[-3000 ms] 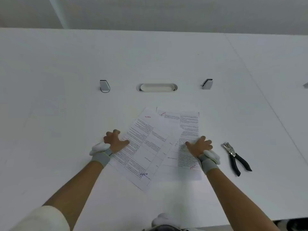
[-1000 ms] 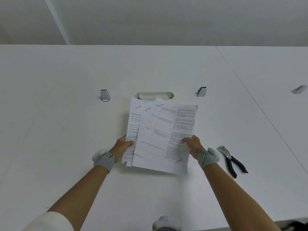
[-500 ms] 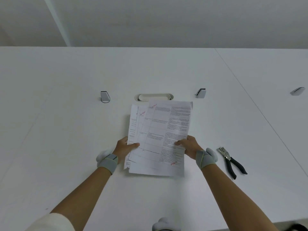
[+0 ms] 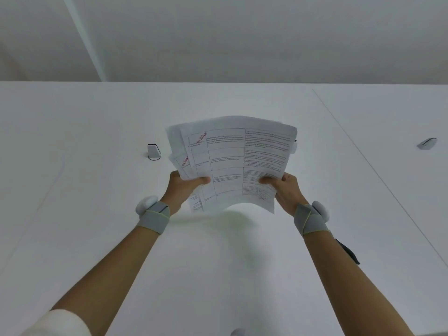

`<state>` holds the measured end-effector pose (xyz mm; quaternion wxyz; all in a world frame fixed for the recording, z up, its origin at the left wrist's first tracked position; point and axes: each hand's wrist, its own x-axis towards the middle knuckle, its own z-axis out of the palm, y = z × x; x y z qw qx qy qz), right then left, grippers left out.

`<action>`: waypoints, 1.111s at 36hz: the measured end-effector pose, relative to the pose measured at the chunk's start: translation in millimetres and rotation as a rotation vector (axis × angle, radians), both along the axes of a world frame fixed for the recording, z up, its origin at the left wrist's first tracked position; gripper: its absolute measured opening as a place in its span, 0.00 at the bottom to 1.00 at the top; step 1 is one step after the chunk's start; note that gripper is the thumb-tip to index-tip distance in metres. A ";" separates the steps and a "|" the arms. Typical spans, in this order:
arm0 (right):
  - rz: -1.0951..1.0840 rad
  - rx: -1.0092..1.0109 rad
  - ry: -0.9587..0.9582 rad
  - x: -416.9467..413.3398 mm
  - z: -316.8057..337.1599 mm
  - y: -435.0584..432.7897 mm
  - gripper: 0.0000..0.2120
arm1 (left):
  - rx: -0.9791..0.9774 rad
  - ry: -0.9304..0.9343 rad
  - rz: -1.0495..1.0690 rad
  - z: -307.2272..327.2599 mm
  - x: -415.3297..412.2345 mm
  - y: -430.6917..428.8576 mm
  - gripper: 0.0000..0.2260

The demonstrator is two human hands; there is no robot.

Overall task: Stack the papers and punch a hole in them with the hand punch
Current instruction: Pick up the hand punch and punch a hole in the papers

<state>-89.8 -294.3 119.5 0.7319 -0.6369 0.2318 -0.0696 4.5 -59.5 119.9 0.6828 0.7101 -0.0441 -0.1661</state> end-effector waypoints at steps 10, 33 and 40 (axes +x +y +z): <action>0.014 -0.127 0.041 -8.8 7.4 -0.6 0.15 | 0.079 -0.074 -0.126 -0.9 -5.4 -2.5 0.13; 0.090 -0.199 0.050 -6.3 19.7 8.6 0.21 | 0.026 -0.150 -0.142 16.9 -18.3 -12.4 0.13; 0.059 -0.211 0.002 -3.8 29.5 9.0 0.15 | -0.014 -0.146 -0.089 21.4 -15.5 -13.7 0.12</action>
